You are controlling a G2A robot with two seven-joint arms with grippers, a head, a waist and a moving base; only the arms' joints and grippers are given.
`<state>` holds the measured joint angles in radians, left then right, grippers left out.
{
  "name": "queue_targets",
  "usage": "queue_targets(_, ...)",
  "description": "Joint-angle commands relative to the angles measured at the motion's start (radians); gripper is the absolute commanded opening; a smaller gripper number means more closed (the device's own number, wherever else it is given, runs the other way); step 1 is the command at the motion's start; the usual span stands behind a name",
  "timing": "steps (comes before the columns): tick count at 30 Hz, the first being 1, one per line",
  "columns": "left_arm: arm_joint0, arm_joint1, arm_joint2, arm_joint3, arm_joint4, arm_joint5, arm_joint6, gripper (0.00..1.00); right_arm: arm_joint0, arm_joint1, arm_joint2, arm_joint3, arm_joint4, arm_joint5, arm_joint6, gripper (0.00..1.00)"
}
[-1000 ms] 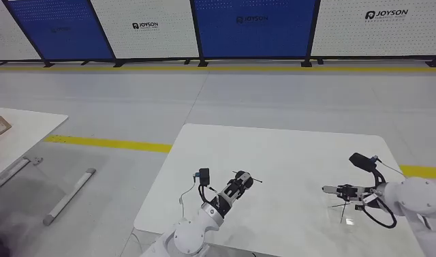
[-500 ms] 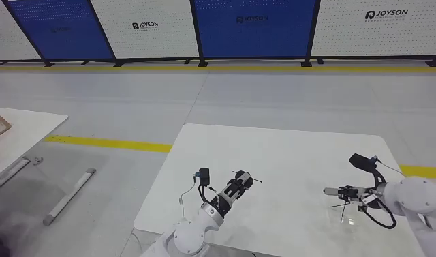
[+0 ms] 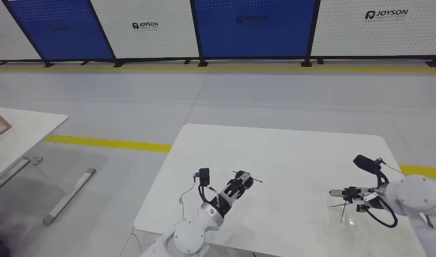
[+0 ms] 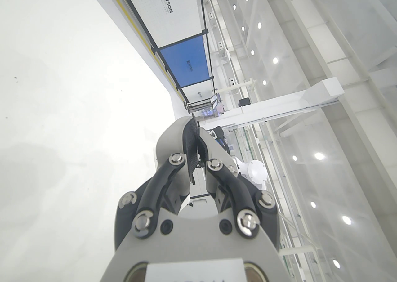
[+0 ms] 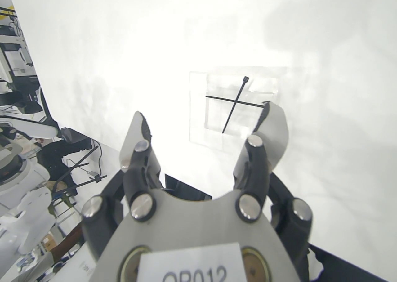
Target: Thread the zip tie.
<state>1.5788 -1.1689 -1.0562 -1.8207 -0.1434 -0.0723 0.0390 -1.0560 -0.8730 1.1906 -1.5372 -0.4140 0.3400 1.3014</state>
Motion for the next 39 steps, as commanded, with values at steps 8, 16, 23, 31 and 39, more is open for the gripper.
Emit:
queue_targets(8,0.0,0.0,0.0,0.0,0.0,0.0,0.0,0.0,0.0,-0.004,0.008,0.02,-0.038,0.0,0.043,0.36)
queue_targets(16,0.0,0.0,0.0,0.0,0.0,0.0,0.0,0.0,0.025,-0.021,-0.016,0.05,-0.084,0.0,0.077,0.37)
queue_targets(23,0.0,0.0,0.0,0.0,0.0,0.0,0.0,0.0,0.047,-0.038,-0.037,0.077,-0.112,0.0,0.089,0.35)
queue_targets(31,0.0,0.0,0.0,0.0,0.0,0.0,0.0,0.0,0.07,-0.05,-0.064,0.105,-0.125,0.0,0.089,0.31)
queue_targets(39,0.0,0.0,0.0,0.0,0.0,0.0,0.0,0.0,0.081,-0.049,-0.089,0.108,-0.132,0.0,0.089,0.27)
